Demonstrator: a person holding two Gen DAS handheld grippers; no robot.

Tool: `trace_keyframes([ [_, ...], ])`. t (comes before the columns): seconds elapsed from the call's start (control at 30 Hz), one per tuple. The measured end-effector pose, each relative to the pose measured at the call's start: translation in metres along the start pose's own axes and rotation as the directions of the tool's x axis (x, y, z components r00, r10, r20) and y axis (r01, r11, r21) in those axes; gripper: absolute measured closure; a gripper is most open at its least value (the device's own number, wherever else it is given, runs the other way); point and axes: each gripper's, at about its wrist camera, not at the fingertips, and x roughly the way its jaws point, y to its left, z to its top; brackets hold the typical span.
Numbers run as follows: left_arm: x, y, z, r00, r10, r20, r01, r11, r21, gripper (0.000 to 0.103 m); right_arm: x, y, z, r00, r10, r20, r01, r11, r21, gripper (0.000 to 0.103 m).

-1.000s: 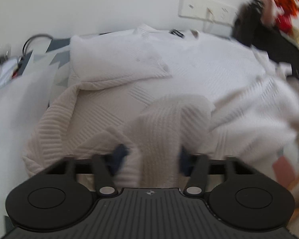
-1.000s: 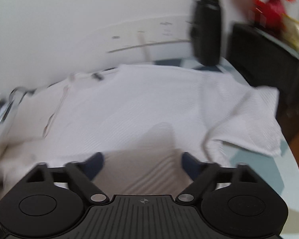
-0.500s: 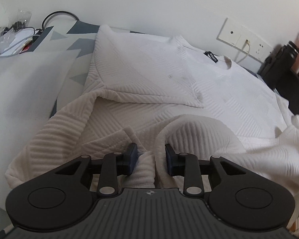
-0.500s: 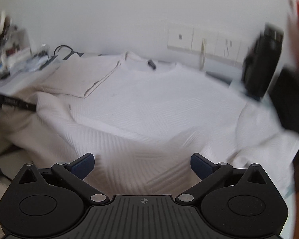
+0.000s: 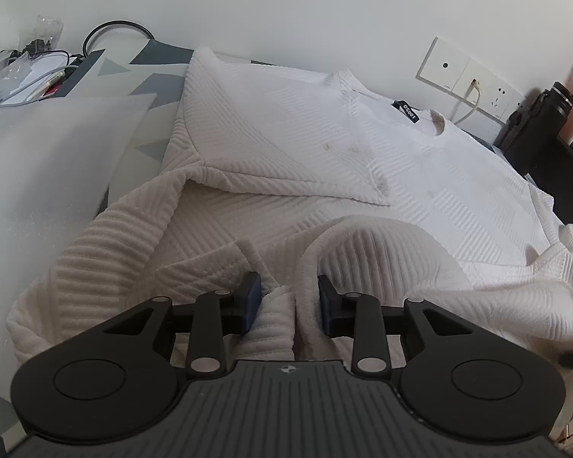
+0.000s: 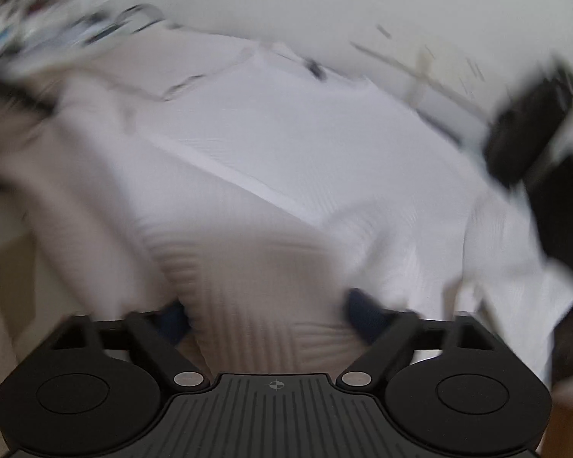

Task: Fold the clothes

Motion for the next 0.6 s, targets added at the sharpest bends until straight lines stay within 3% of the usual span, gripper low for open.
trace_keyframes([
  [0.07, -0.002, 0.000, -0.001, 1.000, -0.002, -0.011, 0.002, 1.000, 0.001, 0.070, 0.005, -0.027, -0.007, 0.998, 0.059, 0.030, -0.064, 0.978, 0.199, 0.044],
  [0.1, -0.003, 0.000, -0.001, 1.000, -0.004, -0.018, 0.004, 1.000, -0.003, 0.070, 0.008, -0.040, -0.010, 0.994, 0.093, 0.050, -0.103, 0.947, 0.304, 0.052],
  [0.17, -0.005, 0.000, -0.001, 1.000, -0.010, -0.030, 0.009, 1.000, -0.004, 0.070, 0.011, -0.059, -0.015, 0.981, 0.173, 0.089, -0.195, 0.858, 0.475, 0.071],
  [0.2, -0.009, -0.003, -0.002, 1.000, -0.014, -0.027, 0.015, 1.000, 0.016, 0.070, 0.012, -0.064, -0.016, 0.970, 0.218, 0.109, -0.242, 0.811, 0.533, 0.087],
  [0.23, -0.014, -0.006, -0.003, 1.000, -0.020, -0.023, 0.020, 0.999, 0.040, 0.070, 0.011, -0.065, -0.017, 0.963, 0.236, 0.127, -0.266, 0.779, 0.568, 0.087],
  [0.3, -0.023, -0.012, -0.005, 0.999, -0.030, -0.015, 0.031, 0.996, 0.088, 0.061, 0.006, -0.066, -0.016, 0.961, 0.236, 0.146, -0.277, 0.759, 0.589, 0.087],
  [0.37, -0.032, -0.018, -0.008, 0.999, -0.041, -0.008, 0.042, 0.990, 0.135, 0.027, 0.004, -0.070, -0.020, 0.951, 0.256, 0.173, -0.306, 0.710, 0.634, 0.088],
  [0.43, -0.040, -0.024, -0.010, 0.999, -0.052, -0.001, 0.052, 0.982, 0.182, 0.011, 0.004, -0.078, -0.026, 0.939, 0.281, 0.197, -0.336, 0.639, 0.691, 0.088],
  [0.5, -0.049, -0.030, -0.012, 0.998, -0.064, 0.005, 0.061, 0.971, 0.229, 0.007, 0.008, -0.086, -0.033, 0.928, 0.301, 0.218, -0.357, 0.565, 0.744, 0.088],
  [0.6, -0.049, -0.044, -0.027, 0.999, -0.043, -0.018, 0.047, 0.937, 0.345, 0.006, 0.021, -0.090, -0.039, 0.926, 0.308, 0.219, -0.355, 0.511, 0.783, 0.089],
])
